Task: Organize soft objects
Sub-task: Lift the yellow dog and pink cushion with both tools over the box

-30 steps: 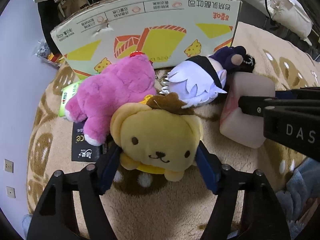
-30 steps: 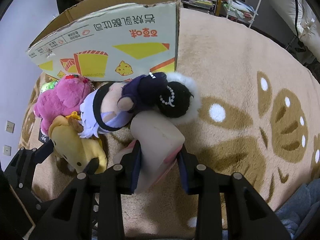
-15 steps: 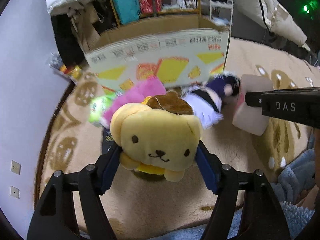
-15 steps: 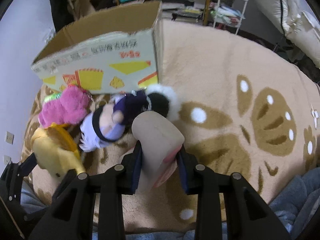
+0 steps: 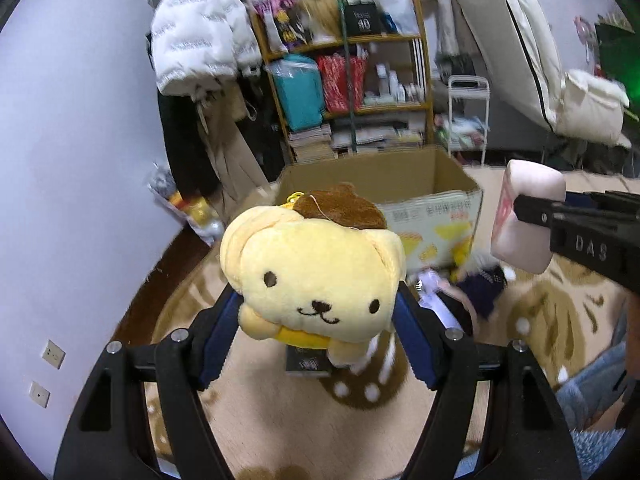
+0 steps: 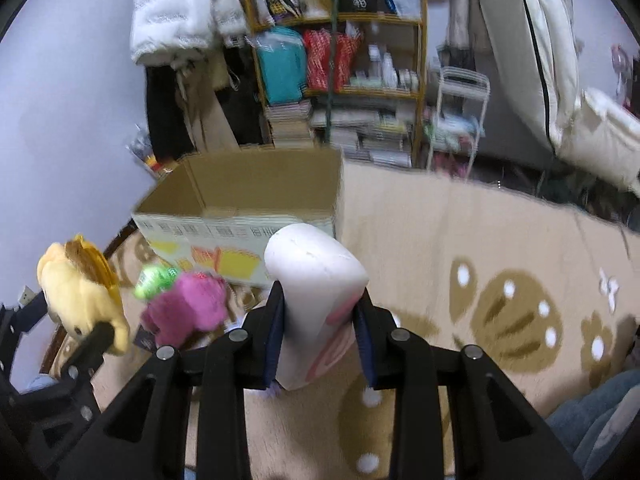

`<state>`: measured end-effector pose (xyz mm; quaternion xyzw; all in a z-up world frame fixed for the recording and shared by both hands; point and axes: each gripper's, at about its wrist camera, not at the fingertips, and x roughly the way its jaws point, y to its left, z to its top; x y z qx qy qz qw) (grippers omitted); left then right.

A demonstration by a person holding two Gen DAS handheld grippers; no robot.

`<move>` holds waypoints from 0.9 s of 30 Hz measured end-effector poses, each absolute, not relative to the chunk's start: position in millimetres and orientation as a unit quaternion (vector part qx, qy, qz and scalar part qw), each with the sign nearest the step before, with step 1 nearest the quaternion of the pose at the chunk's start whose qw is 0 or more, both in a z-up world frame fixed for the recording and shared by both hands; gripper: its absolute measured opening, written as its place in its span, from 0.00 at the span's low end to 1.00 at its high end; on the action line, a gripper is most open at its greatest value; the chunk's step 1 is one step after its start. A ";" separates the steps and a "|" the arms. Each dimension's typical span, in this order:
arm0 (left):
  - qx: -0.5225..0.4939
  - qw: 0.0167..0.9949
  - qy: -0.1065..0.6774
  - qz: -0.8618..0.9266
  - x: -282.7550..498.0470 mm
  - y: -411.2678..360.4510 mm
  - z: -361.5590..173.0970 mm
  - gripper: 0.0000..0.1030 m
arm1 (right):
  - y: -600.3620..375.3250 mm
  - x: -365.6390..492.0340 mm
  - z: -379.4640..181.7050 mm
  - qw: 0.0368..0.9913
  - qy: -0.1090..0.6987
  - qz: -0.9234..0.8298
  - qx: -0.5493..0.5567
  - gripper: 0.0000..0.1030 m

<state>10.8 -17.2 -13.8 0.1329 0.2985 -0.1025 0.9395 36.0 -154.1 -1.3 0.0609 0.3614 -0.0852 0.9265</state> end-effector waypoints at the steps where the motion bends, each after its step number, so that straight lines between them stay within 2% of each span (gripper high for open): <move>1: 0.130 0.942 0.292 -0.102 12.1 -14.6 -9.4 0.71 | -149.5 35.9 3.9 0.932 0.350 -0.081 0.052 0.33; 9: 0.098 0.955 0.258 -0.105 26.5 2.2 35.7 0.71 | -132.8 46.7 42.1 0.951 0.300 -0.065 0.022 0.33; 16: 0.108 0.964 0.213 -0.117 39.3 0.0 75.4 0.71 | -135.0 66.4 78.5 0.961 0.270 -0.061 0.015 0.33; 27: 0.121 0.968 0.196 -0.105 93.6 -13.0 87.6 0.71 | -138.1 116.0 83.0 0.968 0.241 -0.072 -0.010 0.33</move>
